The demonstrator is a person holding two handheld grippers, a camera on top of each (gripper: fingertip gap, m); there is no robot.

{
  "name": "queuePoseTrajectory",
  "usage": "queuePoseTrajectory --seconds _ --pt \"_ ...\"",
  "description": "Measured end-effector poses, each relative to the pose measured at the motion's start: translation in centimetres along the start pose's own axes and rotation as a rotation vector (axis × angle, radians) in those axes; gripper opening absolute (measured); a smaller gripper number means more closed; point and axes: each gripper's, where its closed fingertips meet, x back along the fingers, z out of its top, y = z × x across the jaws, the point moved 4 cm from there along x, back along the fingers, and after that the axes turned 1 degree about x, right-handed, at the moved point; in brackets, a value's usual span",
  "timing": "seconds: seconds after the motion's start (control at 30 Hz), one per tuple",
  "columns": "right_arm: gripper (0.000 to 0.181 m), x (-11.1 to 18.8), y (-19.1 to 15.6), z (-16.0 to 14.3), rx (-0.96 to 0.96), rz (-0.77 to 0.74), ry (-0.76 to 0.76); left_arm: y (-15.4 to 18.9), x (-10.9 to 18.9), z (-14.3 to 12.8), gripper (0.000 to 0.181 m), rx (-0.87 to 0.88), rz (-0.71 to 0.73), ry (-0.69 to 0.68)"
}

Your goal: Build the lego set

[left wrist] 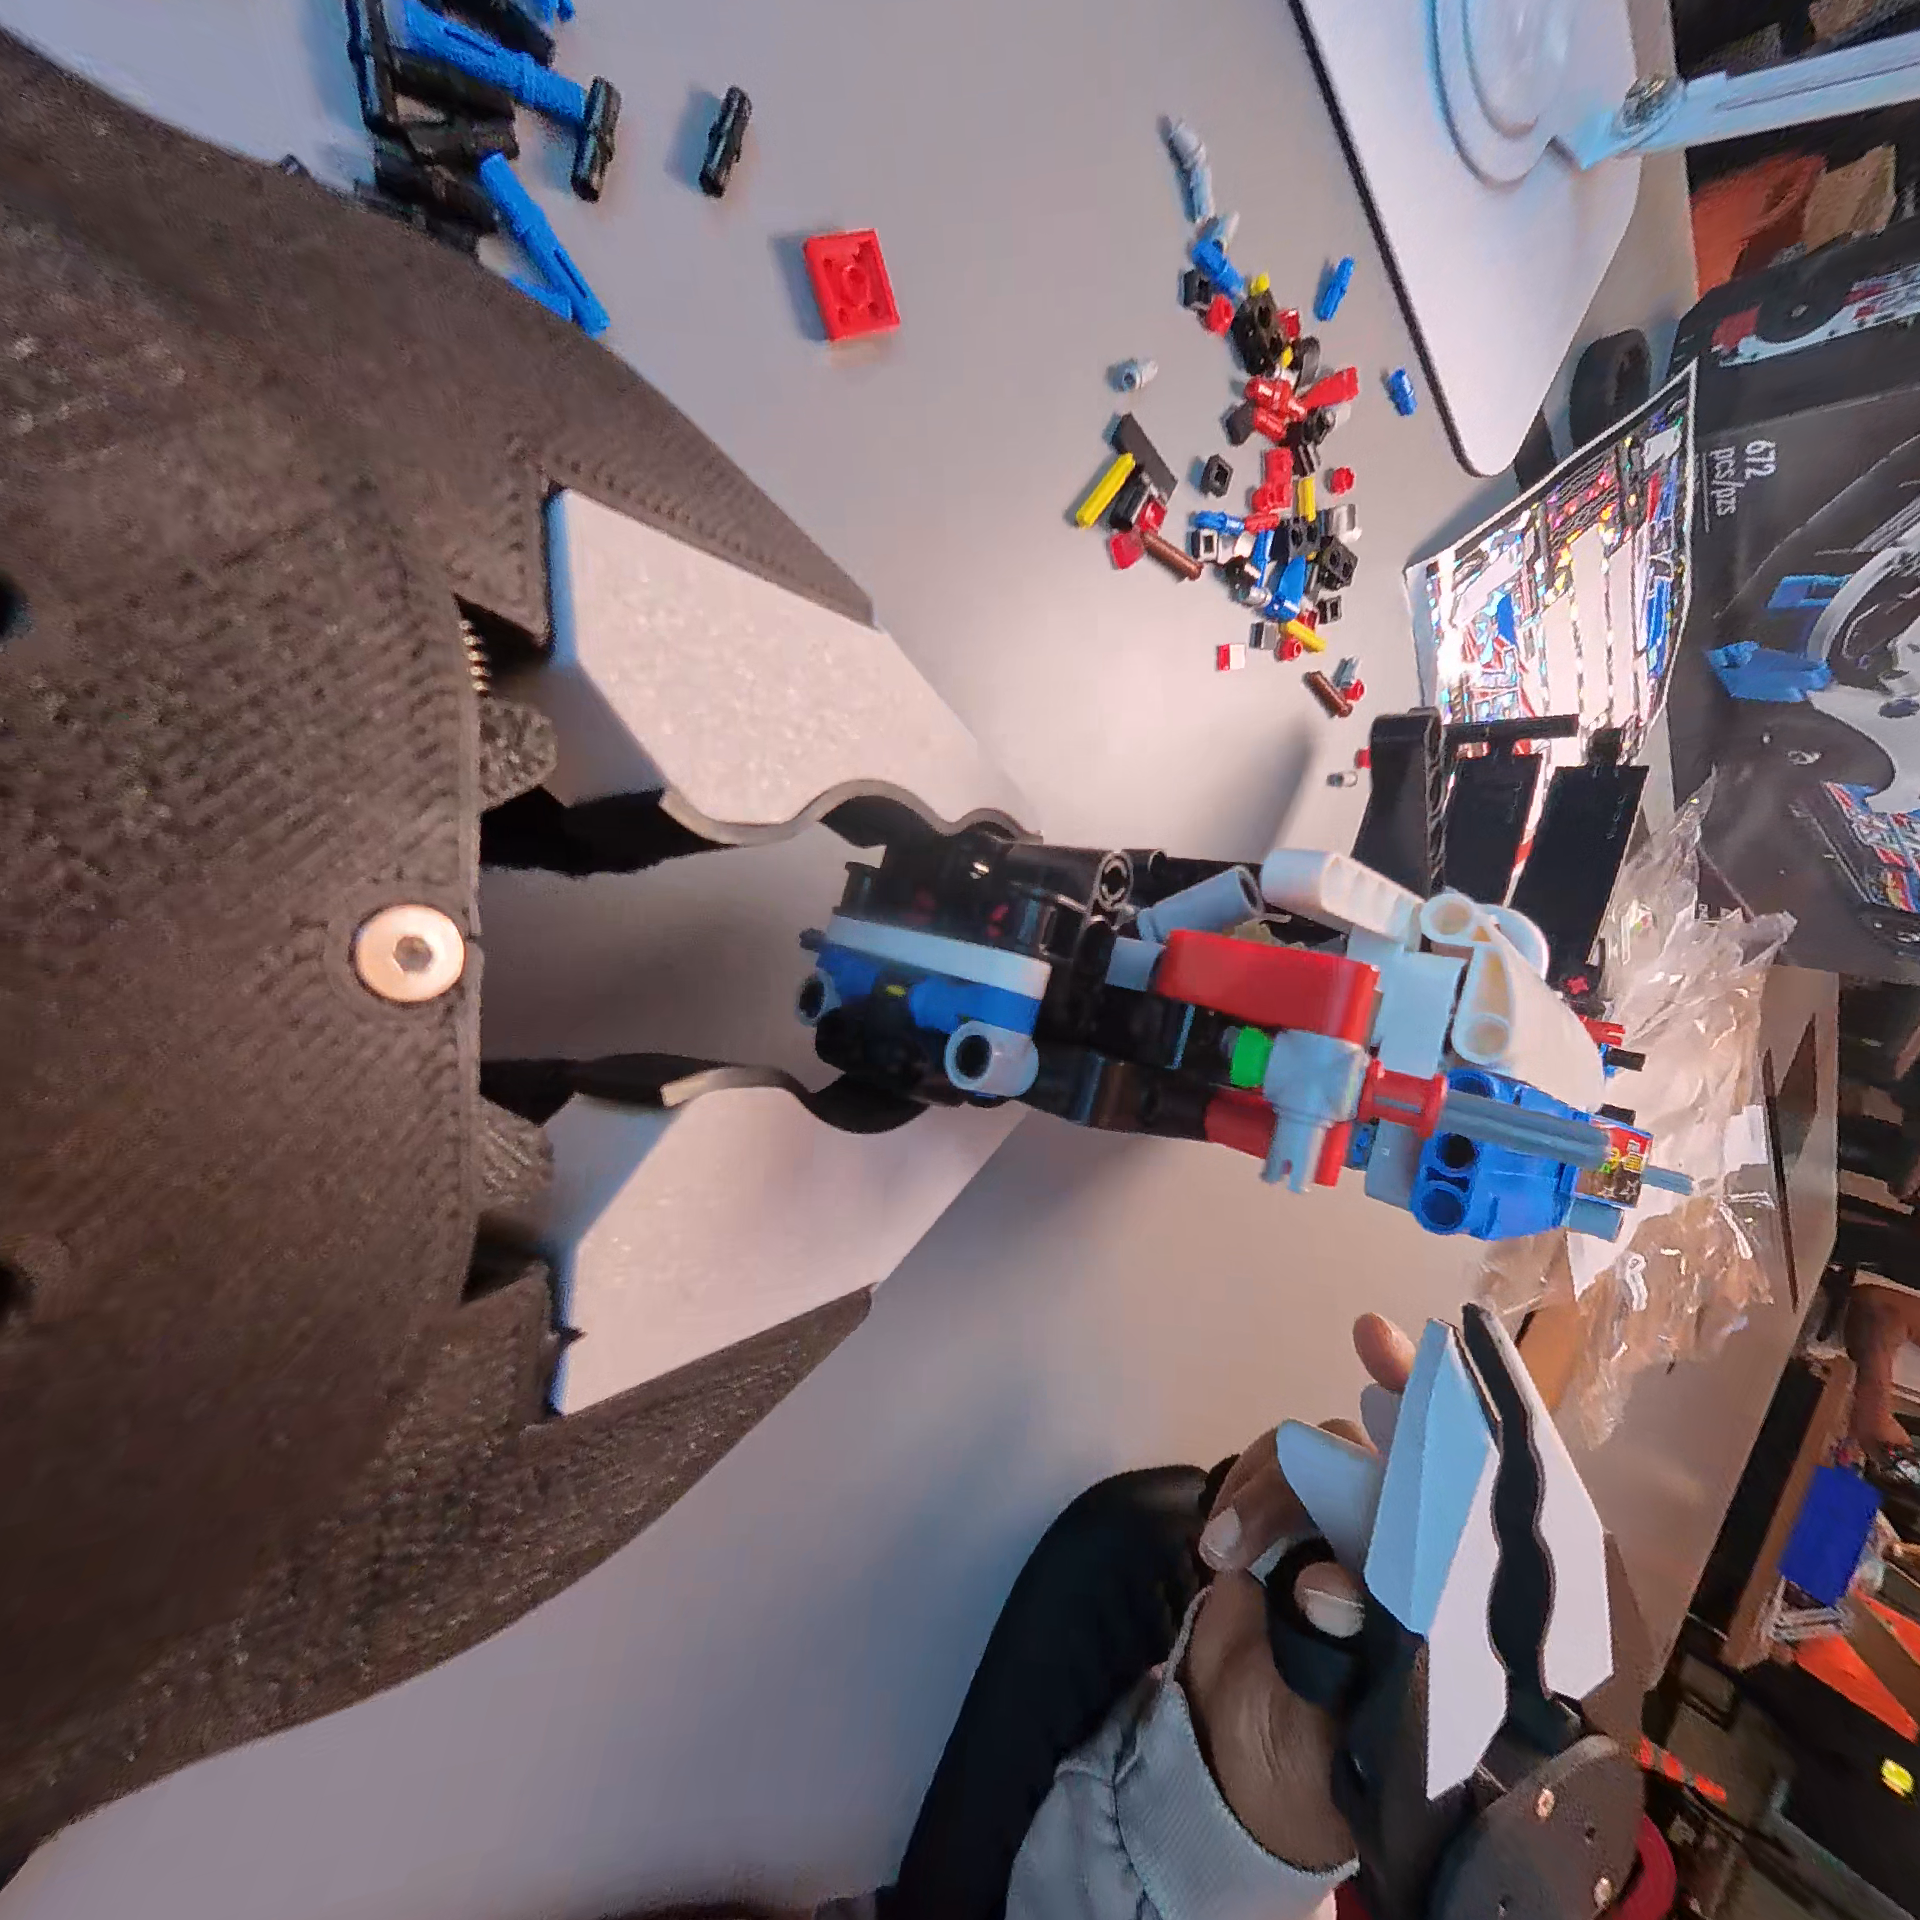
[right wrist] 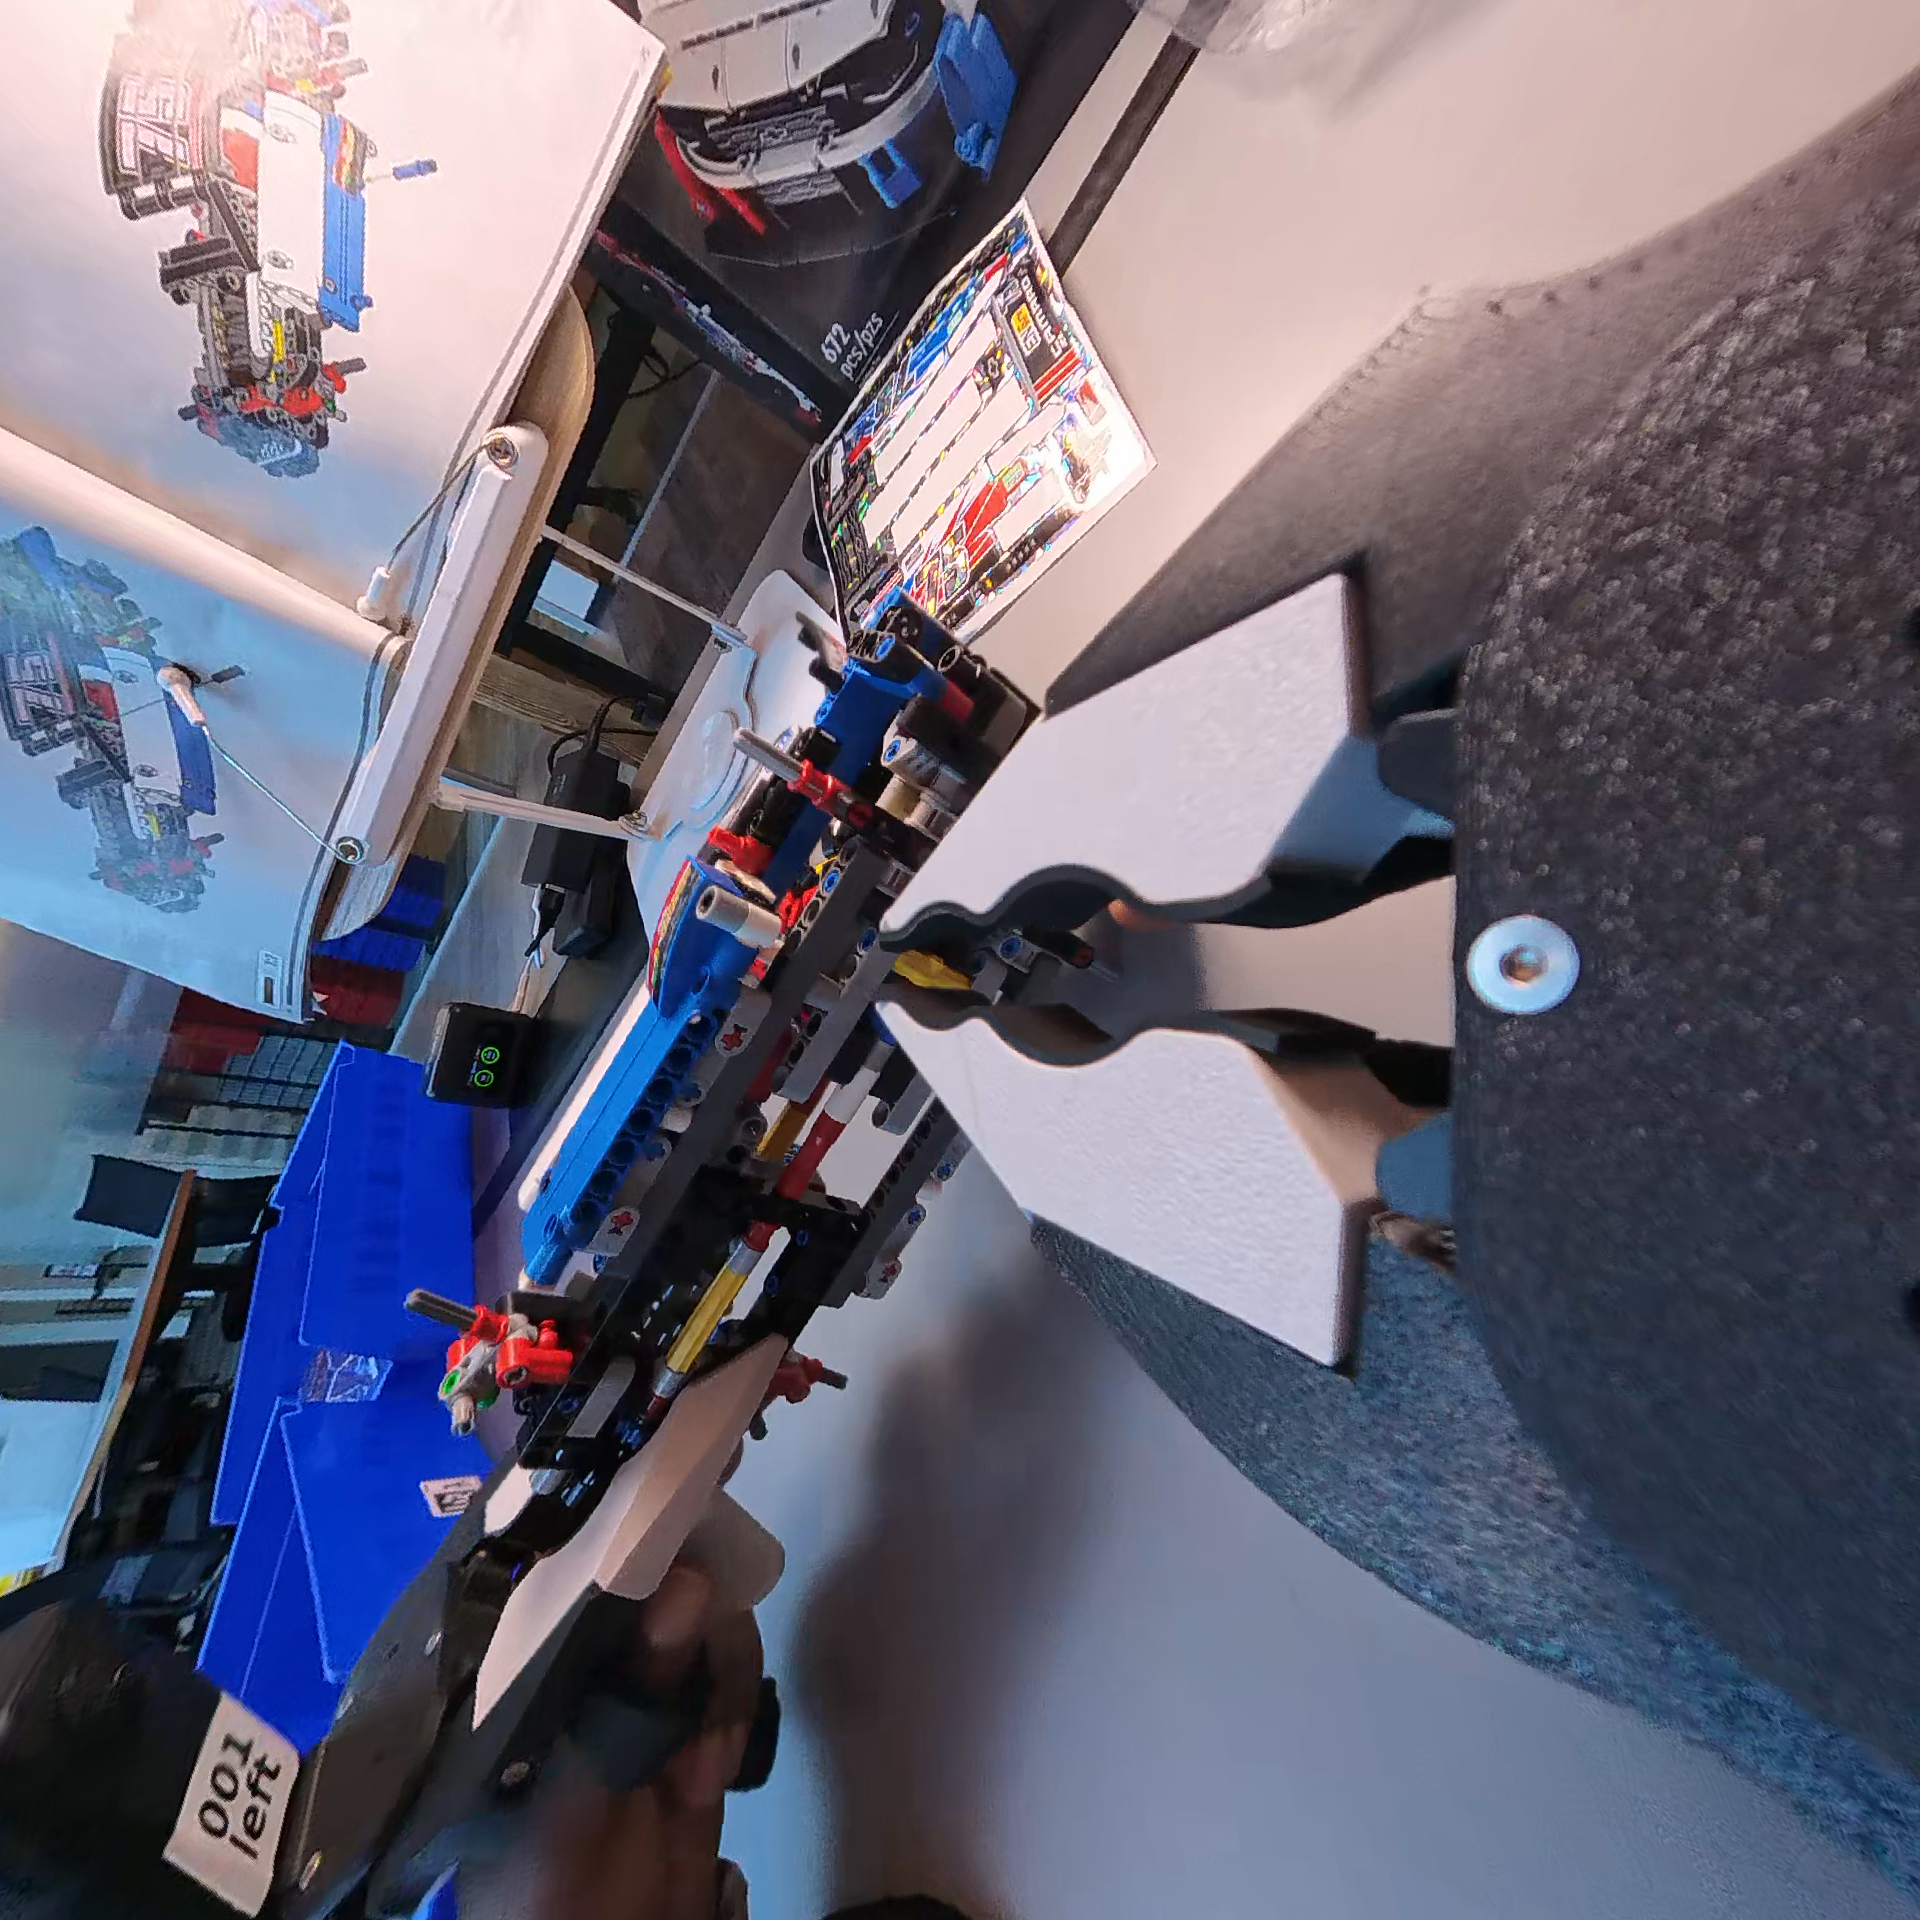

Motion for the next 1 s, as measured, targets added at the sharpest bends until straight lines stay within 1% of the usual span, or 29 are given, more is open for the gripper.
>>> queuePoseTrajectory --seconds 0.2,0.37,0.63,1.0 --pt "0.005 -0.1 -0.5 -0.1 -0.004 0.016 -0.003 -0.3 -0.1 -0.4 0.039 0.133 -0.056 -0.013" --pt "0.004 -0.2 -1.1 -0.6 0.014 0.041 -0.016 -0.4 0.0 -0.6 0.040 0.161 -0.068 -0.017" --pt "0.004 -0.4 -1.9 -0.9 0.041 0.069 -0.030 -0.5 0.0 -0.9 0.040 0.192 -0.091 -0.013" --pt "0.003 -0.1 -1.2 -1.1 0.042 0.048 -0.039 -0.4 -0.2 -1.1 0.041 0.146 -0.066 -0.007"
